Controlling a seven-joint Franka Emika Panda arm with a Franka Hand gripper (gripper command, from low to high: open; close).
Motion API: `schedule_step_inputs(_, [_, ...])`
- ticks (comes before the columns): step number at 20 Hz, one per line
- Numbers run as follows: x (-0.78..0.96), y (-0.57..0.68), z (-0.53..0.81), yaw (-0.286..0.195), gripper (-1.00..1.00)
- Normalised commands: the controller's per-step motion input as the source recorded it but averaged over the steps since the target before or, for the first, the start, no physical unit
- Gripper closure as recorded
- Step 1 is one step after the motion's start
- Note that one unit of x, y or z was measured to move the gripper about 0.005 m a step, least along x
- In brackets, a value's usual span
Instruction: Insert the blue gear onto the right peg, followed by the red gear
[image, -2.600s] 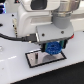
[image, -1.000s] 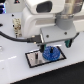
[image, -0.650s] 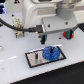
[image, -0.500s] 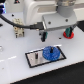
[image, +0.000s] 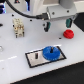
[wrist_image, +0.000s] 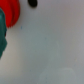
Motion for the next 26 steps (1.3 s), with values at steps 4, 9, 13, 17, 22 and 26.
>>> schedule_step_inputs(4, [0.13,0.06,0.01,0.0,-1.0])
schedule_step_inputs(9, [0.39,0.29,0.0,0.0,-1.0])
schedule_step_inputs(13, [0.16,0.18,0.02,0.0,-1.0])
schedule_step_inputs(17, [0.1,0.27,0.06,0.0,-1.0])
schedule_step_inputs(22, [0.08,0.34,0.1,0.0,-1.0])
schedule_step_inputs(26, [0.07,0.03,0.02,0.0,-1.0])
